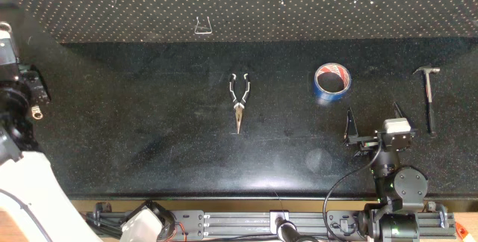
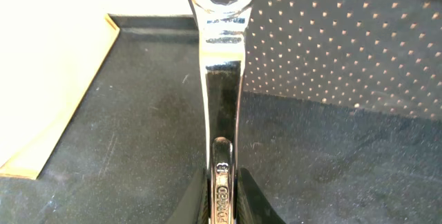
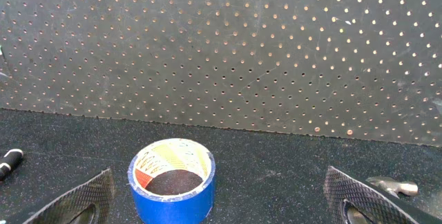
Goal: Place Tools Onto Pegboard
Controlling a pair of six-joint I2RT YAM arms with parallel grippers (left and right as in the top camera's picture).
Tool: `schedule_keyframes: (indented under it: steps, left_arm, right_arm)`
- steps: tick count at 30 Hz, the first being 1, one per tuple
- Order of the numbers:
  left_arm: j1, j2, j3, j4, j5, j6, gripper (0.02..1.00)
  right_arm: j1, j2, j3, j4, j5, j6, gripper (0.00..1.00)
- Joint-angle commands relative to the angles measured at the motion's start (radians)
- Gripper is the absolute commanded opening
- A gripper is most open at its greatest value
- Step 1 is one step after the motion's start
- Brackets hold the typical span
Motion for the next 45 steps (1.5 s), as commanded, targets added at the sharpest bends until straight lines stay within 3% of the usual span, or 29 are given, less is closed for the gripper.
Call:
schedule_keyframes:
  steps: [1, 3, 6, 9, 16, 20, 22, 29, 39, 45]
  left_arm:
    - [-0.027, -0.111, -0.004, 0.000, 0.001, -0.108, 0.029]
    - [-0.159, -0.124, -0.005, 0.002, -0.016, -0.114, 0.027]
    - [-0.325, -0.136, -0.058, 0.068, -0.153, -0.206, 0.029]
    - [-0.439, -0.196, -0.235, 0.237, -0.246, -0.205, 0.029]
    - [-0.447, -0.242, -0.578, 0.638, -0.254, -0.205, 0.029]
    - [-0.447, -0.201, -0.604, 0.737, -0.032, -0.205, 0.025]
    - [-0.447, -0.159, -0.604, 0.774, 0.009, -0.208, 0.029]
    - [-0.471, -0.086, -0.609, 0.885, 0.008, -0.257, 0.029]
    - [-0.470, -0.369, -0.892, 0.970, -0.026, -0.257, 0.027]
    - [-0.470, -0.242, -0.892, 1.215, -0.090, -0.257, 0.027]
  right_arm:
    - [0.005, -0.007, -0.003, -0.006, -0.013, -0.011, 0.980]
    - [0.005, -0.007, -0.003, -0.006, -0.013, -0.011, 0.980]
    - [0.005, -0.007, -0.003, -0.006, -0.013, -0.011, 0.980]
    - [0.005, -0.007, -0.003, -0.006, -0.013, -0.011, 0.980]
    - [0.005, -0.007, -0.003, -0.006, -0.013, -0.011, 0.980]
    - [0.005, -0.007, -0.003, -0.006, -0.013, -0.011, 0.980]
    - [0.005, -0.007, -0.003, -0.006, -0.013, -0.011, 0.980]
    - [0.005, -0.007, -0.003, -0.006, -0.013, -0.011, 0.980]
    - [0.005, -0.007, -0.003, -0.006, -0.013, -0.011, 0.980]
    - [0.005, -0.007, -0.003, -0.006, -0.013, -0.011, 0.980]
